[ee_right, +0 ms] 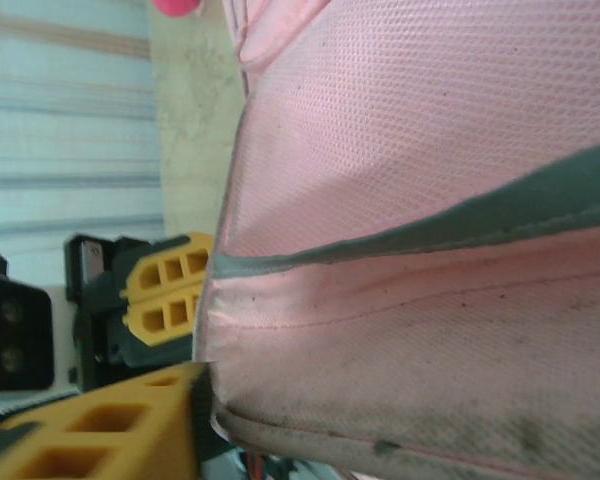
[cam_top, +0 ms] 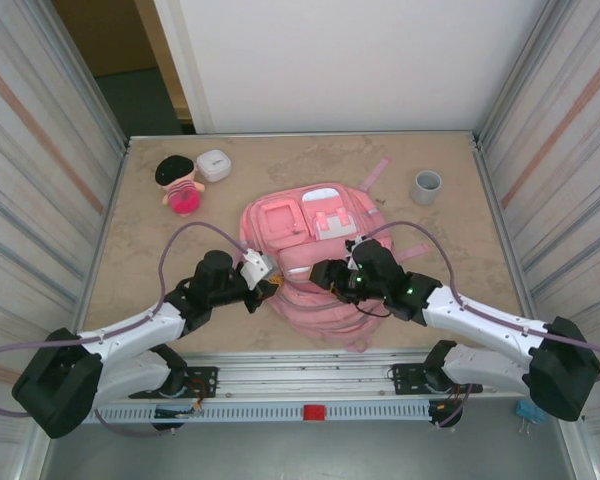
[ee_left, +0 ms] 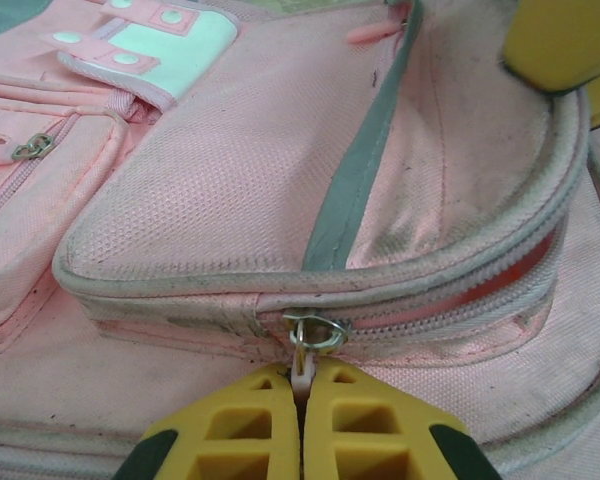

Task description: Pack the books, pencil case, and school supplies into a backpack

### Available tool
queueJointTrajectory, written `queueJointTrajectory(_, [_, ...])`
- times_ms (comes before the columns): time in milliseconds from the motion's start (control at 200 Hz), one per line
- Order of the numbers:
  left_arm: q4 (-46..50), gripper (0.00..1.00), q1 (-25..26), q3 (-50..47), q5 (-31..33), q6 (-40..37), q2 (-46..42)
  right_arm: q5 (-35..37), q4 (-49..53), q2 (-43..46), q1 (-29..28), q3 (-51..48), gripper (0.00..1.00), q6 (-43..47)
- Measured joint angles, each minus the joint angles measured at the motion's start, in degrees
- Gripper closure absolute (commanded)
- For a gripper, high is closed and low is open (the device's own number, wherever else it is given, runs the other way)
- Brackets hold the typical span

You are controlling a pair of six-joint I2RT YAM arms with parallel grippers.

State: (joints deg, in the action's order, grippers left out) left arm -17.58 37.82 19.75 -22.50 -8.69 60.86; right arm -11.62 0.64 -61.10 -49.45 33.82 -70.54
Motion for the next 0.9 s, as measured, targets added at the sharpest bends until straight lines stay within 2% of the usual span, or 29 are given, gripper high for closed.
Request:
queueJointTrajectory(130, [0.8, 1.0, 0.0, 0.0, -1.4, 0.1, -0.1, 1.3, -2.6, -0.8, -0.1, -0.3, 0.84, -1.3])
queueJointTrajectory(266, [1.2, 1.0, 0.0, 0.0, -2.5, 1.1, -0.9, 3.2, -4.7, -1.1, -0.6, -0.7, 0.92, -2.5])
queueJointTrajectory(461, [2.6, 1.0, 0.1, 0.0, -4.1, 1.5, -2.0, 5.9, -6.8, -1.2, -1.8, -1.0, 0.94, -2.8])
queueJointTrajectory(681, [5.6, 1.0, 2.2, 1.7, -9.0, 1.1, -2.0, 7.6, -10.1, -3.3, -3.1, -1.0, 0.94, -3.8])
queueJointTrajectory(902, [7.2, 1.0, 4.4, 3.3, -8.5, 1.3, -0.9, 8.4, -12.7, -6.1, -3.9, -0.8, 0.95, -3.9])
